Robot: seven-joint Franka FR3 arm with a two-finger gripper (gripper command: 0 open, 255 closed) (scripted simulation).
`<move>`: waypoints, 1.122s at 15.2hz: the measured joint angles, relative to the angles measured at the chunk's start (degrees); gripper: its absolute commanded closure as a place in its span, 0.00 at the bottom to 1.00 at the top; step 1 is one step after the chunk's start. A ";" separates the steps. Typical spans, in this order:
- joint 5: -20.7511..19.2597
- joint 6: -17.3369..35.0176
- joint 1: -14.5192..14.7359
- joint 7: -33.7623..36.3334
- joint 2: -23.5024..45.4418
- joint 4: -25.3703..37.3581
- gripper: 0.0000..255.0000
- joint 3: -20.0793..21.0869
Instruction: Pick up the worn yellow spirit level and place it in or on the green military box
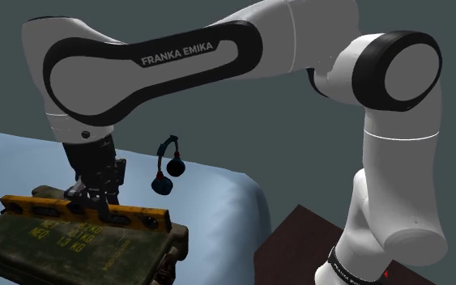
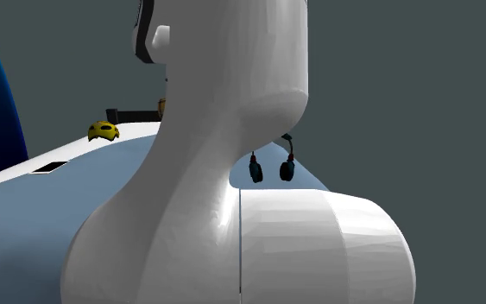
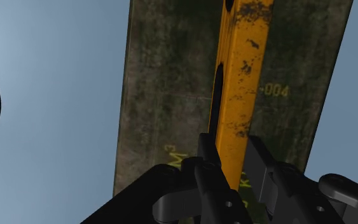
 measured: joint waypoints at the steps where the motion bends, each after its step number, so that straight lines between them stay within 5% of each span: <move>1: -0.07 0.64 -0.04 -0.07 0.20 -0.45 1.00 -0.05; 14: -0.58 6.03 0.00 0.08 1.51 -4.41 1.00 -0.24; 15: -0.58 6.06 -0.01 0.07 1.50 -4.44 0.00 -0.24; 17: -0.58 6.13 -0.04 0.05 1.58 -4.58 0.00 -0.27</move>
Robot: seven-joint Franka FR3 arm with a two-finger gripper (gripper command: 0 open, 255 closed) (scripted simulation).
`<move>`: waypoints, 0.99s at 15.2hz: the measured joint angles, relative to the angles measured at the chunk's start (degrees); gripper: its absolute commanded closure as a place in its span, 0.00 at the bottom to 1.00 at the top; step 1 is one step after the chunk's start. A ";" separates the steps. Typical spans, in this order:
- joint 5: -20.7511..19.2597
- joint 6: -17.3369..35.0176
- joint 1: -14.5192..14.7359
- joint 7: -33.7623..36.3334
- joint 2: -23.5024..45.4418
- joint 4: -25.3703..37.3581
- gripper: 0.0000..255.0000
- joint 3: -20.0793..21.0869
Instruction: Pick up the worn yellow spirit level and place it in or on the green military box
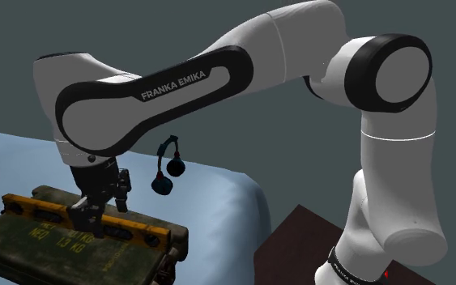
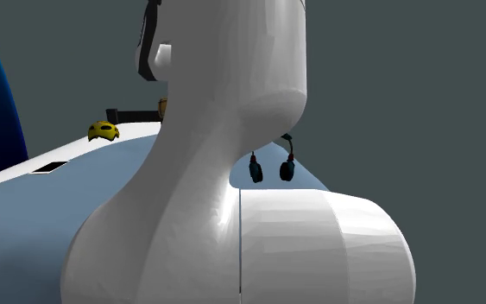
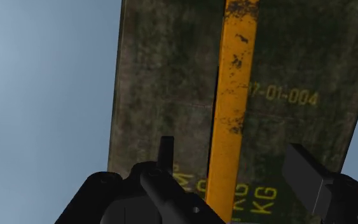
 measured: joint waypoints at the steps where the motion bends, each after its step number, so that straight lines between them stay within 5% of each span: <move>1: 0.00 0.00 0.00 0.00 0.02 0.00 0.00 -0.01; 15: 0.28 -7.08 0.08 -0.22 -0.55 6.53 0.00 0.13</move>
